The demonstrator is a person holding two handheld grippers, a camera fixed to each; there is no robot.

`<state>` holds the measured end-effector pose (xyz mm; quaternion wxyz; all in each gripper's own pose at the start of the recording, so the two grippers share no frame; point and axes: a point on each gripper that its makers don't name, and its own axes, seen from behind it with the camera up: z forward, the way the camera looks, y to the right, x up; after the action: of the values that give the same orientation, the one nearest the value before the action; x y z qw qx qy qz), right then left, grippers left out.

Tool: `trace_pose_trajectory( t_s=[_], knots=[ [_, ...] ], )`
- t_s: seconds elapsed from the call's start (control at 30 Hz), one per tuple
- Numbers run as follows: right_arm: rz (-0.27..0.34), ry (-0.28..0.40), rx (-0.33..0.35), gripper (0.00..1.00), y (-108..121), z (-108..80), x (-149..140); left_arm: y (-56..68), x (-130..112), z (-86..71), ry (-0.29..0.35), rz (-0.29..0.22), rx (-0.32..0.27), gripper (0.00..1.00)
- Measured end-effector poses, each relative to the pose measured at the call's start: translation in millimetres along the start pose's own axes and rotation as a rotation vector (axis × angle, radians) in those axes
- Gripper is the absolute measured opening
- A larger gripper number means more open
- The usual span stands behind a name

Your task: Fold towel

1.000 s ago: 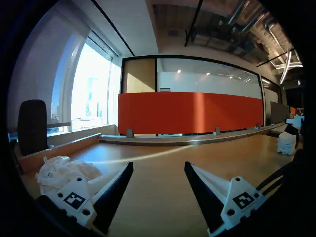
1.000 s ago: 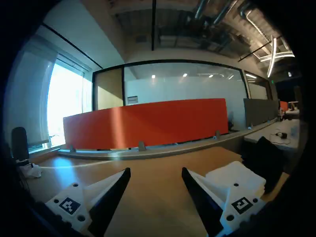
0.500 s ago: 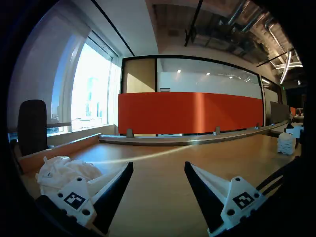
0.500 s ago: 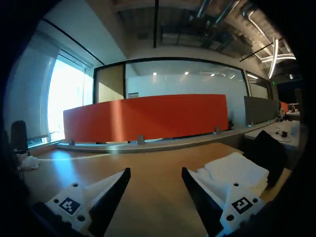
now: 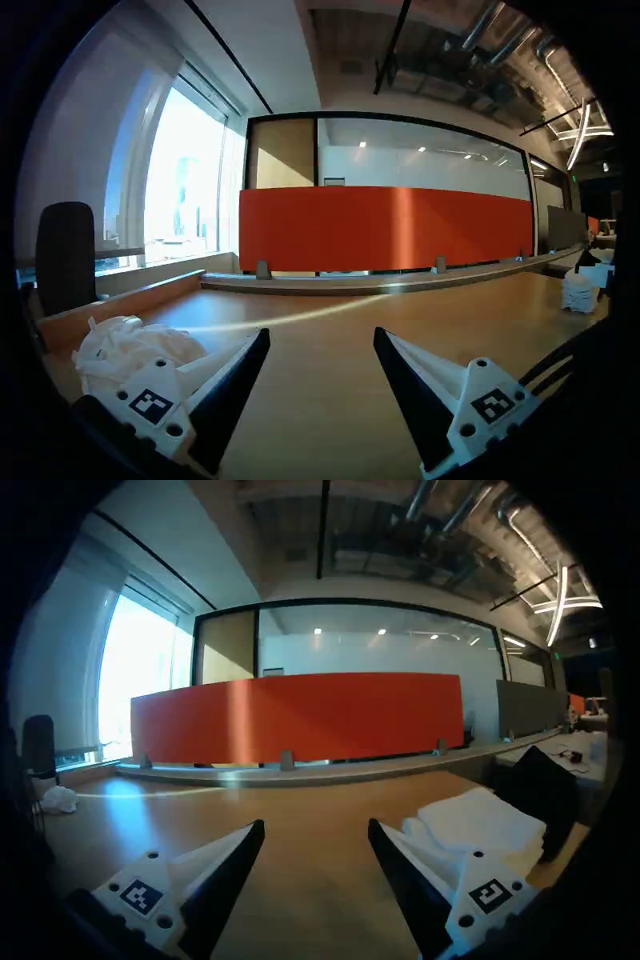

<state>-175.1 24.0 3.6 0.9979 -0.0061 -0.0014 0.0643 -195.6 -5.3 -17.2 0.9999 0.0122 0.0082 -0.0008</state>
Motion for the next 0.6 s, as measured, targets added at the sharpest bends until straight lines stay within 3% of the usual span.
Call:
trace_pose_trajectory(
  t_s=[0.6],
  knots=[
    [-0.055, 0.014, 0.022, 1.0, -12.5, -9.0, 1.2, 0.1, 0.1, -0.1, 0.0, 0.0, 0.0, 0.96]
  ],
)
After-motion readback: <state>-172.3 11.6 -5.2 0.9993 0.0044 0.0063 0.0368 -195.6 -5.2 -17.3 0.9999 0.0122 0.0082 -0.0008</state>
